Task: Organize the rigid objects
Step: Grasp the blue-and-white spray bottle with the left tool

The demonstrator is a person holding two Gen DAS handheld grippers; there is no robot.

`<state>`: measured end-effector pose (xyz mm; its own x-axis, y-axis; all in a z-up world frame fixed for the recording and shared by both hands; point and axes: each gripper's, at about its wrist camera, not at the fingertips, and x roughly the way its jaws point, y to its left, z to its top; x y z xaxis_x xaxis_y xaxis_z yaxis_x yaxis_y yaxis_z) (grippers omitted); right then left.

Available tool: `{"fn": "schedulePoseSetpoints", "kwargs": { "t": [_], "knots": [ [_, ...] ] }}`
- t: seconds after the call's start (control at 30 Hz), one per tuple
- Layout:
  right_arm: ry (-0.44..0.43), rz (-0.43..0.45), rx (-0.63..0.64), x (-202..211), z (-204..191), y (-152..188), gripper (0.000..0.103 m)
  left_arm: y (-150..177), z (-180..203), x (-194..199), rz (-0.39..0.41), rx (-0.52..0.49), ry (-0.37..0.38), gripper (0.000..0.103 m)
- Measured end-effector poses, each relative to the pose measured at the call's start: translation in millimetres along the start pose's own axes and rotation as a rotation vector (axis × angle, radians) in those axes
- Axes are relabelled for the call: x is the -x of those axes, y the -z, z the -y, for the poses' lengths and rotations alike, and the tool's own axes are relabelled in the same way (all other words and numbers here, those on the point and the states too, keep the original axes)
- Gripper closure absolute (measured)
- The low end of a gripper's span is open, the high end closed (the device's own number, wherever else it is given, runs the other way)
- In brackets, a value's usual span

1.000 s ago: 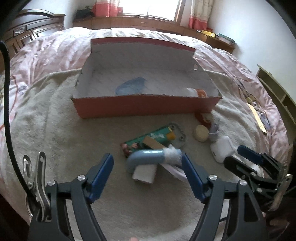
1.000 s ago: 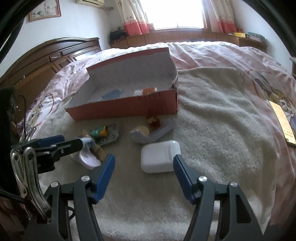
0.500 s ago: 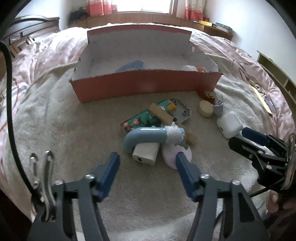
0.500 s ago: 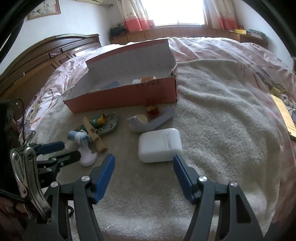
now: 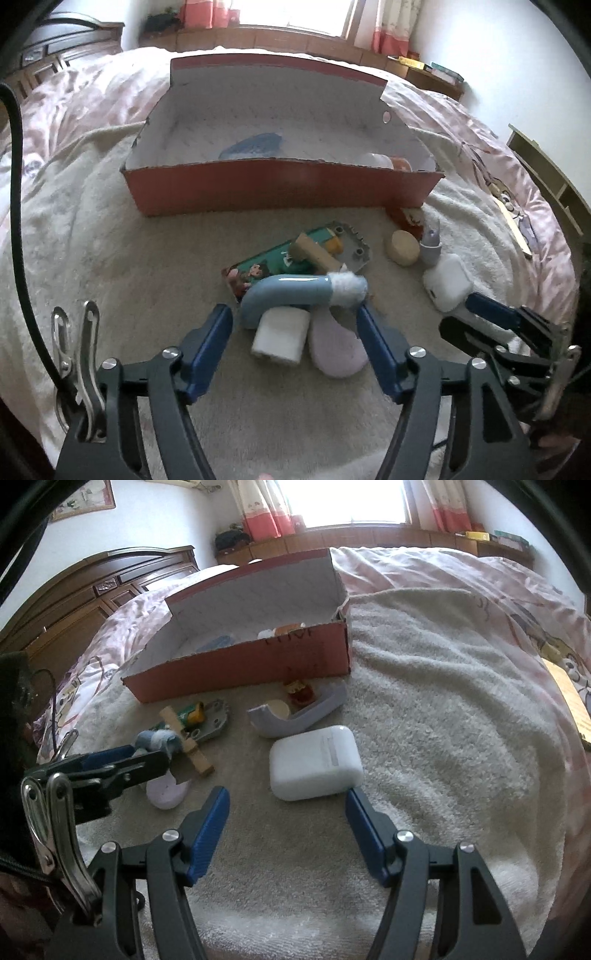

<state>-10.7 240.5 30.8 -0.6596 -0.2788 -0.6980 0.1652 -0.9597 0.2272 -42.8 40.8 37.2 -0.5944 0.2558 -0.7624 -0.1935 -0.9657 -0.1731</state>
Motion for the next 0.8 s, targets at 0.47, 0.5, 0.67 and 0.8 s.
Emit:
{"fn": "schedulePoseSetpoints", "kwargs": {
  "t": [0.47, 0.5, 0.67, 0.8],
  "knots": [
    [-0.004, -0.013, -0.014, -4, 3, 1, 0.034, -7, 4, -20, 0.019, 0.034, 0.005, 0.018],
    [-0.004, -0.014, -0.013, -4, 3, 2, 0.034, -5, 5, -21, 0.013, 0.024, -0.007, 0.018],
    [-0.004, -0.013, -0.012, -5, 3, 2, 0.034, 0, 7, -18, 0.023, -0.024, -0.027, 0.021],
    [-0.004, -0.013, -0.013, -5, 3, 2, 0.034, 3, 7, -13, 0.036, -0.07, -0.033, 0.027]
  ]
}}
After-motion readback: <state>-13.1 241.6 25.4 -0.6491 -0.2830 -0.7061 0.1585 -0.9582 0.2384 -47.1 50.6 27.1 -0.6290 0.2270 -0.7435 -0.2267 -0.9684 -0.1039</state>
